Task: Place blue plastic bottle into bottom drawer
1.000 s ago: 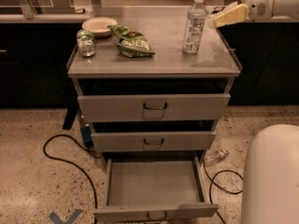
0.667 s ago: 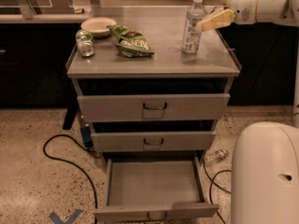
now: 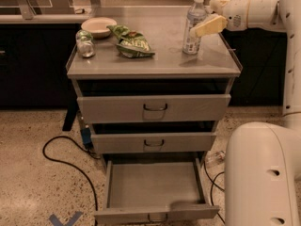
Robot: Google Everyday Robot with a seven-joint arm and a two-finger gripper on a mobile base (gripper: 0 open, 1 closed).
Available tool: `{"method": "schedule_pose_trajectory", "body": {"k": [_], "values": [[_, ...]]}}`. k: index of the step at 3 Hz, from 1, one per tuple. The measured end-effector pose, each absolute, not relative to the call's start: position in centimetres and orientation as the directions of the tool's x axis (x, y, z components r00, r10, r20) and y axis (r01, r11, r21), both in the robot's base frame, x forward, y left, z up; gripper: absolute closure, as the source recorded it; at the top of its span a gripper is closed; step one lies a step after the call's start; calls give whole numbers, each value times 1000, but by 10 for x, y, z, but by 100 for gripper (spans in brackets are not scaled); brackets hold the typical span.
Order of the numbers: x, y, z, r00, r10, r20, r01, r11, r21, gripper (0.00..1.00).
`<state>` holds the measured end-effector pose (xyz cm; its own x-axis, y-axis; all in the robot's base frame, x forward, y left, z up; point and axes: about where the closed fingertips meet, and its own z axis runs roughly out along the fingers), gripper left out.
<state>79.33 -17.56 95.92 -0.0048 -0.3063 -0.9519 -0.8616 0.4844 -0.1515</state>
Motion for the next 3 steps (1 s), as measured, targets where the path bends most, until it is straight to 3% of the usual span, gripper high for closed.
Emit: {"method": "schedule_pose_trajectory", "body": {"k": [3], "values": [[804, -145, 920, -62, -306, -950, -894, 440, -83, 0]]}}
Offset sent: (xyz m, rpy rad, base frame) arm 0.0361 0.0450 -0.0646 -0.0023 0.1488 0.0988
